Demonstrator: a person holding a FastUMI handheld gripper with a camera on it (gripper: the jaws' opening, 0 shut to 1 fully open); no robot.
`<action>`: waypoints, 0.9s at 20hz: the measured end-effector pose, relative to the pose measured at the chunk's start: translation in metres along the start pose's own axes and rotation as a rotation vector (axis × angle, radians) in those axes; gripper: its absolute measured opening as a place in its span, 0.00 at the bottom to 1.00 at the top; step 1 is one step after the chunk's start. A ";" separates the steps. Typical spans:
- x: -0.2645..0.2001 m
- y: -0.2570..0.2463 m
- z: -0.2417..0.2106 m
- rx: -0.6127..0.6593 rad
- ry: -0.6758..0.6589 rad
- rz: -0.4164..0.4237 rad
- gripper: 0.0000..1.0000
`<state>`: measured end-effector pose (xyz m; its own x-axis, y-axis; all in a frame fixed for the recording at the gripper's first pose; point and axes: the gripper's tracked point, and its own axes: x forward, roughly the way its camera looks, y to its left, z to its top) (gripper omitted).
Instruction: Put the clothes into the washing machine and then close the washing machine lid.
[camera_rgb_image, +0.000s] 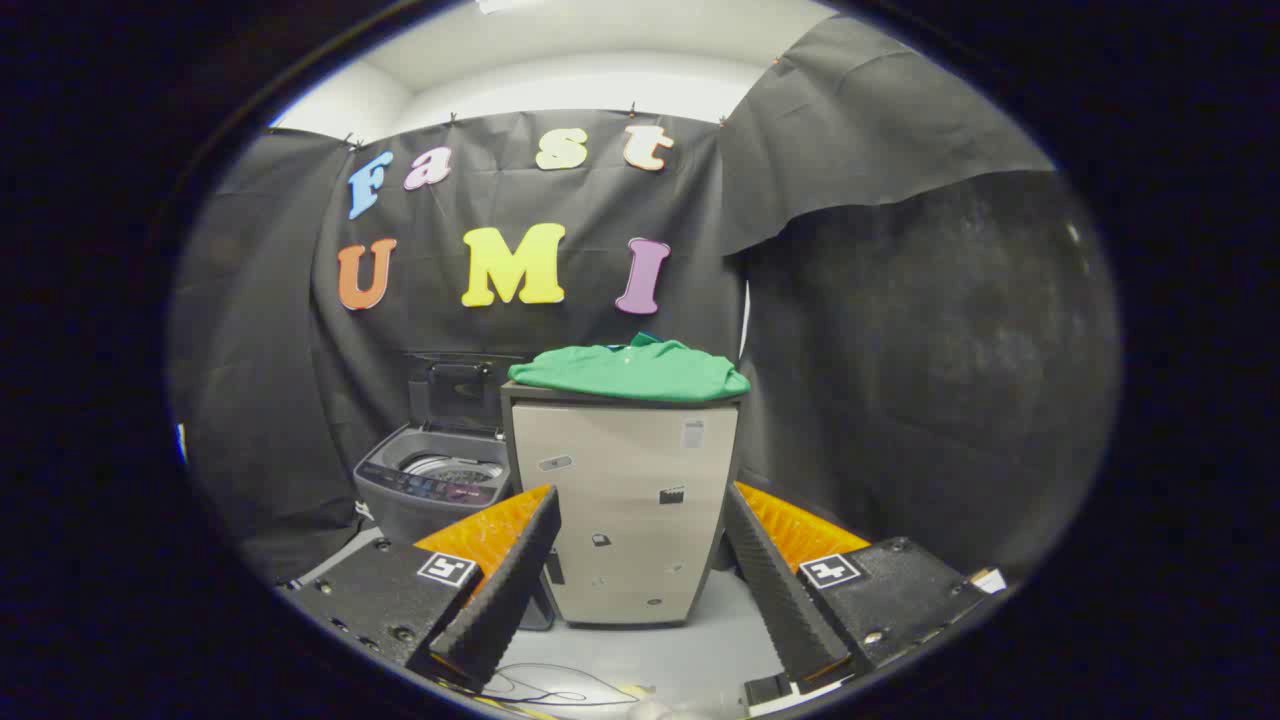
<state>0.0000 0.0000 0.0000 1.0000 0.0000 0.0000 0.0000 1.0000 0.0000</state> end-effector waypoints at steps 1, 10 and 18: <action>-0.002 0.003 0.001 -0.005 -0.006 0.007 1.00; -0.005 0.013 0.002 -0.028 0.000 0.034 1.00; 0.001 0.017 -0.002 -0.009 0.016 0.028 1.00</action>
<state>0.0007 0.0168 -0.0015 0.9995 0.0274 -0.0157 -0.0276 0.9996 -0.0089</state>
